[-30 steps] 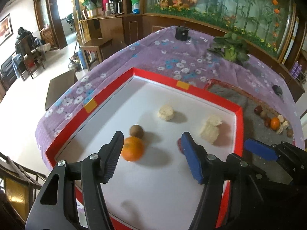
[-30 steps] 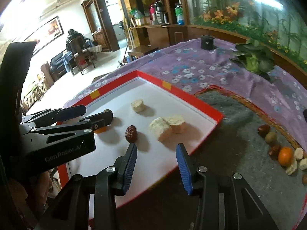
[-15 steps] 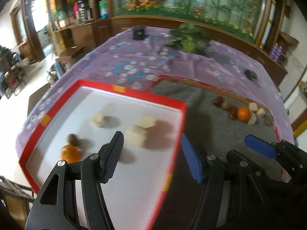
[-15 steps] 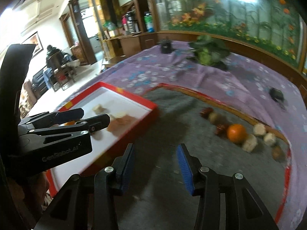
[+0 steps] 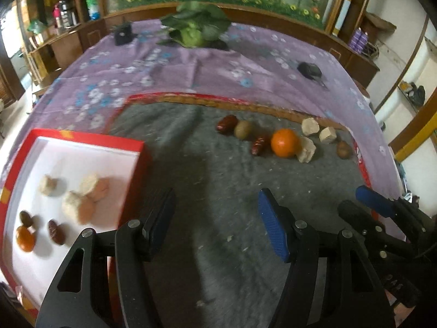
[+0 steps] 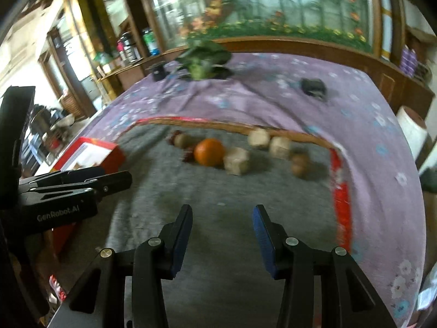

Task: Organize fruits
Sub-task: 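Withdraw both grippers from the tray back over the mat, then grasp a red date with the left gripper while the right grasps a white cube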

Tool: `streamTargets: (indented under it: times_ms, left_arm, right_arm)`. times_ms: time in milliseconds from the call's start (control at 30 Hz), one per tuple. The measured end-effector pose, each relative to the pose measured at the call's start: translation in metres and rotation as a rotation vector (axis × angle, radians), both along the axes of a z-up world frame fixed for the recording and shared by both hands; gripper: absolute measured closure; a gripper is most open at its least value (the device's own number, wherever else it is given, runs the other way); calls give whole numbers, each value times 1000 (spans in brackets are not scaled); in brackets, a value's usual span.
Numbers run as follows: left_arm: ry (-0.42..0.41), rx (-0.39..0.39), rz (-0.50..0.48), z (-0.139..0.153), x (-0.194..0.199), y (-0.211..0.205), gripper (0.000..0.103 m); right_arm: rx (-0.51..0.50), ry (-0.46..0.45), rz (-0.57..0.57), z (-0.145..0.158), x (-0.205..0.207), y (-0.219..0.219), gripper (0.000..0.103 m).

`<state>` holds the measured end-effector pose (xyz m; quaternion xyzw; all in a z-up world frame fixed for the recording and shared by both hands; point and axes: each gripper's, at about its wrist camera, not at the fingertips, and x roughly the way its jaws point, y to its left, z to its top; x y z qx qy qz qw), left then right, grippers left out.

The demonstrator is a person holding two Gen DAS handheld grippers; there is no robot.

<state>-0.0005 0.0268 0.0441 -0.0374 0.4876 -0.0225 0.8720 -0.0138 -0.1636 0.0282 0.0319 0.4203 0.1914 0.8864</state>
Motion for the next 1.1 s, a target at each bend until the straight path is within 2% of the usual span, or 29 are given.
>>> streamTargets:
  times_ms: [300,400,567,967,1000,1033,1100]
  left_arm:
    - [32,49,-37,6,48,3,40]
    - [72,79,-86,-2,65,6,40]
    - [104,178,-237,-19,80,5,40]
    - [95,222,-427,-36,105,-10,42]
    - [95,220,-435,-36,105,-11,49]
    - [103,200,-449,-36,106,-12,63]
    - [113,168,-466,-35,105,-15,76]
  right_arm:
    - [40,-2,-1,-2,9,-18,58]
    - [35,3,15,-5,11,-14,58]
    - [26,15,25,-9,15,-12,58]
    - [2,38,44,-13,29,-1,58]
    - [2,40,48,-14,30,1,58]
    - [1,42,52,-14,31,2,58]
    - [0,40,62,-14,31,5,58]
